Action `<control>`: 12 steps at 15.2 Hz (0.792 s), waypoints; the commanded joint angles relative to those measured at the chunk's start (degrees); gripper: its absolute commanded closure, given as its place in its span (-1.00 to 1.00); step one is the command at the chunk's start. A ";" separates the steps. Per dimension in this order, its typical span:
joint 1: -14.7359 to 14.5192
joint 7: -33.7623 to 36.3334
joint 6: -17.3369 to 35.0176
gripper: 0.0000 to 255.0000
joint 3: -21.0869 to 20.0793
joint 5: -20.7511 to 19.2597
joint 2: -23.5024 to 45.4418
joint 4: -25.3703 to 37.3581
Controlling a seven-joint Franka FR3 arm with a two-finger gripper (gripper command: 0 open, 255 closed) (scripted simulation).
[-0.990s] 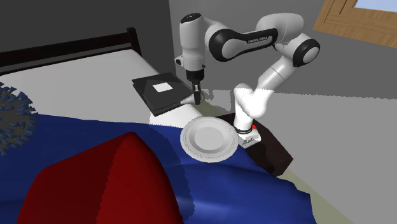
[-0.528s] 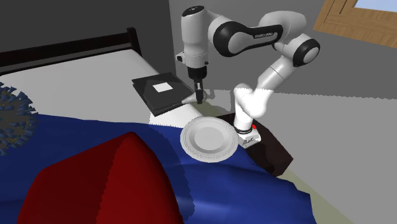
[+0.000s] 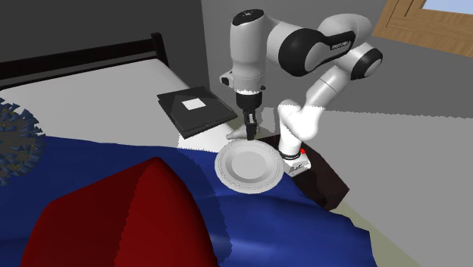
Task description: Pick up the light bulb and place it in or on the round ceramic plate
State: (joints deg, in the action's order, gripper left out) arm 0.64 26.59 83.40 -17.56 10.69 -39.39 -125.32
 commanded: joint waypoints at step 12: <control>-1.73 5.20 6.33 1.00 -5.96 4.01 0.05 -5.42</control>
State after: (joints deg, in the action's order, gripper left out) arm -1.06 31.86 89.05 -23.41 14.62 -39.26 -130.02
